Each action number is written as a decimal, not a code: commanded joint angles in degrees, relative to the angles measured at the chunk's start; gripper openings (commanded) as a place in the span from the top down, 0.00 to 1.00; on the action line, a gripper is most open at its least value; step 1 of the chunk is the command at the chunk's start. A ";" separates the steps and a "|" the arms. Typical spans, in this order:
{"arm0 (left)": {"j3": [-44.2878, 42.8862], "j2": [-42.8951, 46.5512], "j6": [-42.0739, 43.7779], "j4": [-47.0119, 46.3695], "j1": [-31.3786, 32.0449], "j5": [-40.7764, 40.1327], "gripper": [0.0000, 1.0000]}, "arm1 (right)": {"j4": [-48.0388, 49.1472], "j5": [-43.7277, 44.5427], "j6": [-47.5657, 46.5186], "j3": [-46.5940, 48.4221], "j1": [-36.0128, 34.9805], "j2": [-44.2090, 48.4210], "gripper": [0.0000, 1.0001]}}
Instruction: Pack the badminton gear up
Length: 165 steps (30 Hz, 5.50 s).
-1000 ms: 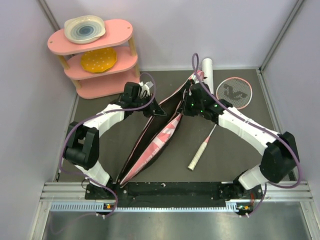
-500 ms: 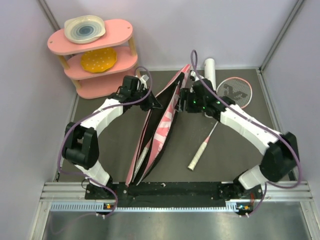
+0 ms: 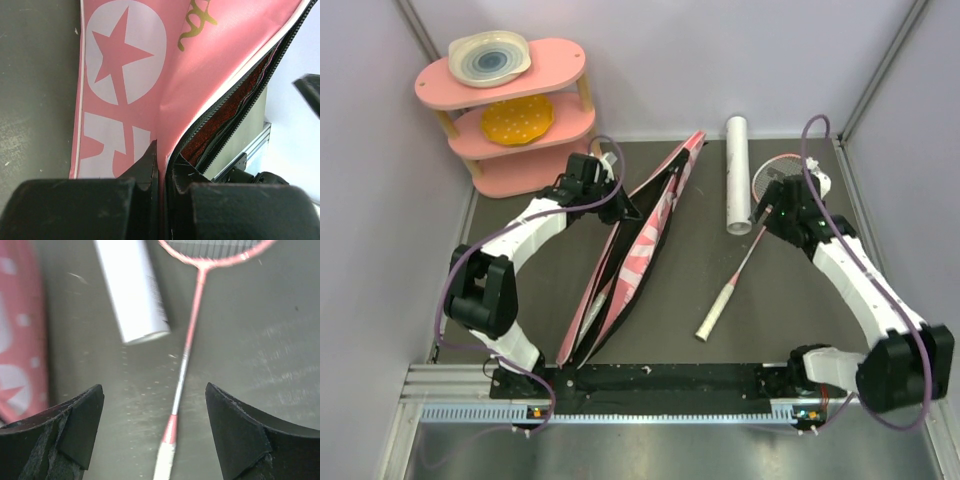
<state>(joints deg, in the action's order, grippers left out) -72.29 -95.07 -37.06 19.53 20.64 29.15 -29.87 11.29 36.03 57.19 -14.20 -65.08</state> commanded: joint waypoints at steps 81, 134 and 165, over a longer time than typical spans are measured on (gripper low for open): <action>5.67 -2.22 -25.95 -32.09 3.88 -14.64 1.00 | 78.54 -57.79 43.06 -24.58 -17.78 3.73 1.00; 18.50 7.70 -23.15 -44.14 5.81 -13.85 1.00 | 89.71 -45.57 56.86 -31.88 -21.49 -17.96 1.00; 14.63 9.02 -11.97 -29.02 4.76 1.96 1.00 | 31.72 -39.60 7.57 7.23 -12.79 -33.98 1.00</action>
<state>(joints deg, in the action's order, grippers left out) -55.35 -88.47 -50.57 -12.12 24.82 19.20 5.43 -36.32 53.25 60.10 -29.08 -98.78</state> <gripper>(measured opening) 0.069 0.025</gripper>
